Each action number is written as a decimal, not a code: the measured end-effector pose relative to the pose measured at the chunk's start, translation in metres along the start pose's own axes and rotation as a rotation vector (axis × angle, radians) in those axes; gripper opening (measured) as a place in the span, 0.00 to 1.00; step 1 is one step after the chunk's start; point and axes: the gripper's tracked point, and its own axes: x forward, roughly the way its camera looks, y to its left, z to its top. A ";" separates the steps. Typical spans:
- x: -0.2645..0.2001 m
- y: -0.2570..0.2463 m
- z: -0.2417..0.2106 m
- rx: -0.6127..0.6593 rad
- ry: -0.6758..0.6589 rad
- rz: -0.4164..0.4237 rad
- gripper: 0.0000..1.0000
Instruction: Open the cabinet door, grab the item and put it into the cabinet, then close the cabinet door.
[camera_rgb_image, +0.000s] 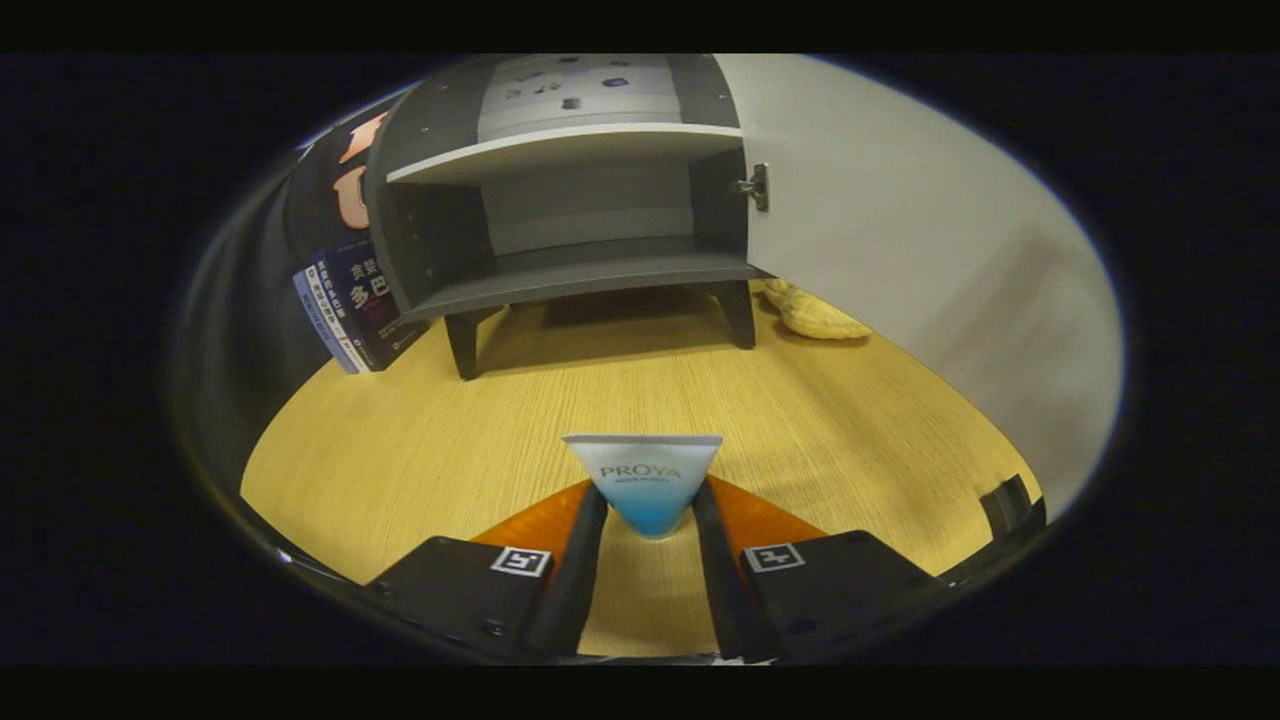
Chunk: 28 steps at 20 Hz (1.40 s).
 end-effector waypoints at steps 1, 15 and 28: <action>-0.007 0.005 0.013 0.002 -0.023 0.016 0.57; -0.088 0.088 0.401 -0.049 -0.521 0.220 0.56; 0.042 0.113 0.441 -0.051 -0.295 0.166 0.56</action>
